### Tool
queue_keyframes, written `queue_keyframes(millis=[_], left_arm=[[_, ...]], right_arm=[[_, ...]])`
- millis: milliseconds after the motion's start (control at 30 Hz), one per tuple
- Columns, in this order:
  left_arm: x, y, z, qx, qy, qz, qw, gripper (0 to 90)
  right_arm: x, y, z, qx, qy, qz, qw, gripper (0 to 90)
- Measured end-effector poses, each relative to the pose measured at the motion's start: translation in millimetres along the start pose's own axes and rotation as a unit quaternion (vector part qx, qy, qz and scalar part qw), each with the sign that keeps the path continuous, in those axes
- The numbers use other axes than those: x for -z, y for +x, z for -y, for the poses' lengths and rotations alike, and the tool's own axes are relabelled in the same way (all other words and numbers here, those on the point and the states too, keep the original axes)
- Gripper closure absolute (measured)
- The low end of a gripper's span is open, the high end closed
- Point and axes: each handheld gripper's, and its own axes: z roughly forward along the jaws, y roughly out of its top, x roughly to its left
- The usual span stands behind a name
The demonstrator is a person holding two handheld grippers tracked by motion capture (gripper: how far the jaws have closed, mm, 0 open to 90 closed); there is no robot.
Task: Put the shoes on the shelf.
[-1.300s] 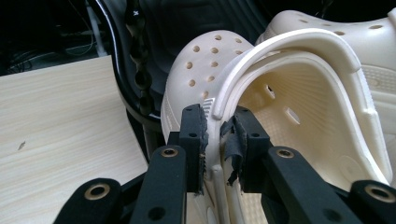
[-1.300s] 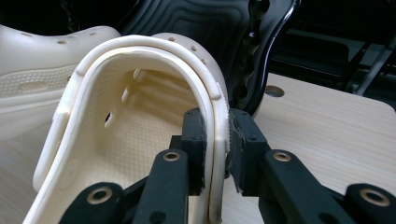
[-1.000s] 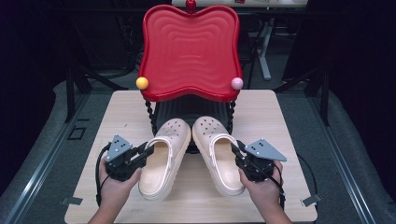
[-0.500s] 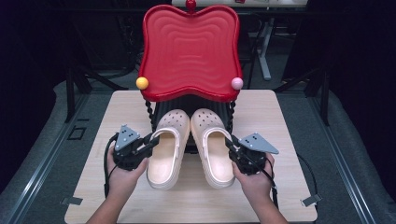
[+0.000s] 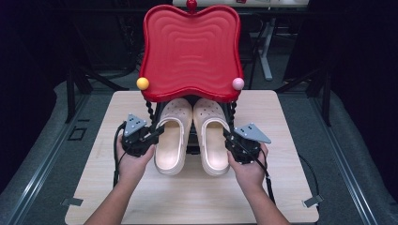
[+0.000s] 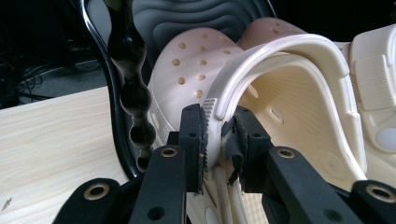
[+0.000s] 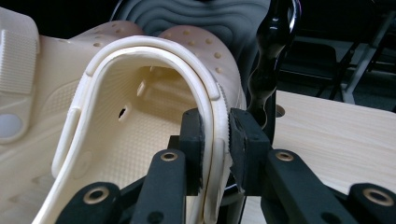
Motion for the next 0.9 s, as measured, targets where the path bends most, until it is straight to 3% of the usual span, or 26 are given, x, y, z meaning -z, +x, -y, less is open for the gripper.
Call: queue_keyframes(millis=[167,567,800,900], left_arm=[[-12.3,-3.7,-1.7,-0.024,0.005,-0.014,0.9996,75.4],[-27.4,-0.6,-11.2,-0.009,0.001,-0.019,0.9998,74.9],[-33.3,-2.8,-16.5,-0.013,-0.001,-0.031,0.9994,73.9],[-33.9,-1.9,-16.3,-0.008,-0.002,-0.027,0.9996,72.2]], right_arm=[[-11.1,3.0,-2.0,-0.004,0.003,0.002,1.0000,74.1],[-28.6,3.1,-14.2,-0.013,0.012,0.000,0.9998,73.6],[-35.6,6.8,-20.0,-0.029,0.008,0.000,0.9995,72.3],[-37.4,8.0,-19.7,-0.031,0.007,-0.010,0.9994,68.5]])
